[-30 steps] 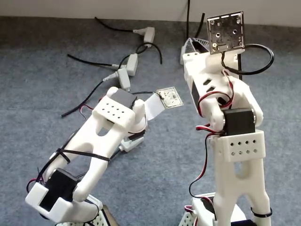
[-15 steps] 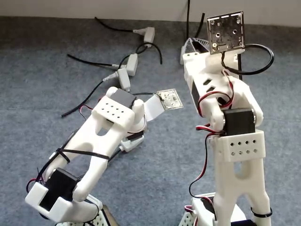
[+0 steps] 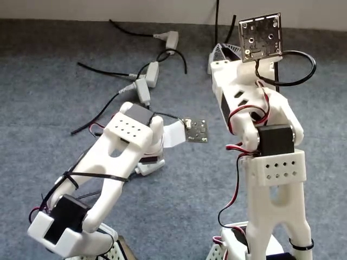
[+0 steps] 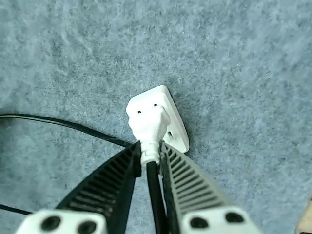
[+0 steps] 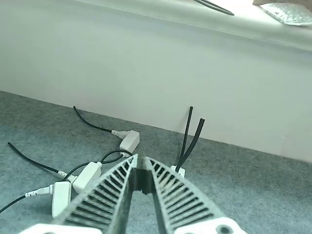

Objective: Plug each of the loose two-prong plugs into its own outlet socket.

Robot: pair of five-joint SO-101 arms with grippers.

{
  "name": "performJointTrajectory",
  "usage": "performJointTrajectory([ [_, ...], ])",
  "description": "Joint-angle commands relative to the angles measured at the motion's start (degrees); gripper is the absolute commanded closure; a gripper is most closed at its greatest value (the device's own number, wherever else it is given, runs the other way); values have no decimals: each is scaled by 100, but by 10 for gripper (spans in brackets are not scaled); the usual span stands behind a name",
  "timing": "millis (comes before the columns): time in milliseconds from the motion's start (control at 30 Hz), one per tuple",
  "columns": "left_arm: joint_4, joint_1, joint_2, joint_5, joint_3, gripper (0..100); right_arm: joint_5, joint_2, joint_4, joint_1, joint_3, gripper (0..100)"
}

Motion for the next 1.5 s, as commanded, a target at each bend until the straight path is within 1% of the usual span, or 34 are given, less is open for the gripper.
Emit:
performJointTrajectory([
  [0,149,-101,66,-281,374,993,-62,-189,-4,66,-295,992],
  [167,-237,-101,66,-316,585,993,-62,-189,-4,66,-286,992],
  [267,-246,-92,127,-316,585,993,-62,-189,-4,66,-286,992],
  [467,-281,-101,1191,-299,479,993,-62,-189,-4,66,-286,992],
  [533,-237,-110,1490,-281,154,993,-62,-189,-4,66,-295,992],
  [667,132,-101,1930,-35,-391,993,-62,-189,-4,66,-295,992],
  [1000,1222,-119,3081,0,-1455,993,-79,-189,-13,277,-303,992],
  [1100,1292,-180,3169,9,-1613,993,-79,-189,-13,277,-303,992],
  [1200,1257,-295,3116,378,-1727,993,-79,-189,-13,277,-303,992],
  [1267,1257,-338,3090,413,-1745,987,-79,-189,-13,277,-303,992],
  [1367,1257,-426,3081,431,-1771,936,-79,-189,-13,286,-303,992],
  [1467,1257,-514,3081,431,-1771,917,-79,-189,-13,286,-303,992],
])
